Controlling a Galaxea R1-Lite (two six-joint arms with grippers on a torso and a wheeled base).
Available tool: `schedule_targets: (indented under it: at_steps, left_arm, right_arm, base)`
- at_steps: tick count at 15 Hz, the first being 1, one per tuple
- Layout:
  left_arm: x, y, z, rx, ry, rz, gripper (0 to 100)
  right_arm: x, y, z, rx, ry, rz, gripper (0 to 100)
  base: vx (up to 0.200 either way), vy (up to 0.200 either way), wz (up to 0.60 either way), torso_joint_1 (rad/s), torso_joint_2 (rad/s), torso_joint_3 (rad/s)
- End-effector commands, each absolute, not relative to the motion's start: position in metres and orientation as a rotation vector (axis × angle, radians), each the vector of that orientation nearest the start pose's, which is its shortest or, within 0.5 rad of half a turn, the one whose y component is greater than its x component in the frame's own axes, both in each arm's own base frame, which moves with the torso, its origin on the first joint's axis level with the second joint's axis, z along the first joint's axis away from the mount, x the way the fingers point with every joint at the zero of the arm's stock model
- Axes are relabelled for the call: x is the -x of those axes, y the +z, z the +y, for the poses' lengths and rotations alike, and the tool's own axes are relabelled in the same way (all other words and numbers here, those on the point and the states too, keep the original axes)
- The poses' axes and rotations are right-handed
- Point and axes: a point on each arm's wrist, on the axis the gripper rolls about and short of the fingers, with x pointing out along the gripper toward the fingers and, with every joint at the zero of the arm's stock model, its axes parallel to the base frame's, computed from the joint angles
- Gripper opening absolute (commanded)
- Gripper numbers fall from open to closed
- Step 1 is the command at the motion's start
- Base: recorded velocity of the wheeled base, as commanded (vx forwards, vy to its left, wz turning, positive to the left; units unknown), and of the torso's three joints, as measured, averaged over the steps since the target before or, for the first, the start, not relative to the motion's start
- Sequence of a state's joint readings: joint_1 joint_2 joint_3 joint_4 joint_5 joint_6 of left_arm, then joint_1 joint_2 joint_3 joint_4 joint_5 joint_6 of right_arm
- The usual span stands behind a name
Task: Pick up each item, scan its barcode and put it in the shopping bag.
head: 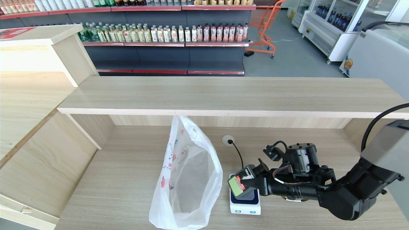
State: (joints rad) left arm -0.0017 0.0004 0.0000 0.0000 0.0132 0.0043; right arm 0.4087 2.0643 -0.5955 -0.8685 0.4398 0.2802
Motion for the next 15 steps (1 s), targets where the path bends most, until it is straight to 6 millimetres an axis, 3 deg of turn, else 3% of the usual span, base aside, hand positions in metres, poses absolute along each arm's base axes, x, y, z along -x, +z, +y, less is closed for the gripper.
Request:
schedule_targets:
  at_steps: [1,5,7,8,9,10,12,15]
  left_arm:
    - [0.023,0.075,0.000,-0.005,0.012,0.000,100]
    - [0.023,0.075,0.000,-0.005,0.011,0.000,100]
    - [0.023,0.075,0.000,-0.005,0.012,0.000,100]
    - [0.023,0.075,0.000,-0.005,0.012,0.000,100]
    - [0.023,0.075,0.000,-0.005,0.012,0.000,100]
    - [0.023,0.075,0.000,-0.005,0.011,0.000,100]
    - [0.023,0.075,0.000,-0.005,0.012,0.000,100]
    - [0.023,0.075,0.000,-0.005,0.012,0.000,100]
  right_arm:
    - [-0.292,0.030,0.138,-0.260,0.719,0.760,0]
    - [-0.289,0.047,0.136,-0.274,0.724,0.715,0]
    - [-0.285,0.070,0.133,-0.321,0.724,0.666,0]
    - [-0.279,0.097,0.130,-0.357,0.732,0.595,0]
    - [-0.275,0.108,0.127,-0.361,0.733,0.562,0]
    - [-0.263,0.137,0.115,-0.362,0.729,0.491,0]
    - [-0.243,0.165,0.099,-0.303,0.721,0.433,0]
    - [-0.228,0.179,0.082,-0.215,0.697,0.388,0]
  base:
    - [0.000,0.000,0.00,0.000,0.00,0.000]
    - [0.000,0.000,0.00,0.000,0.00,0.000]
    - [0.000,0.000,0.00,0.000,0.00,0.000]
    - [0.000,0.000,0.00,0.000,0.00,0.000]
    - [0.000,0.000,0.00,0.000,0.00,0.000]
    - [0.000,0.000,0.00,0.000,0.00,0.000]
    - [0.000,0.000,0.00,0.000,0.00,0.000]
    - [0.000,0.000,0.00,0.000,0.00,0.000]
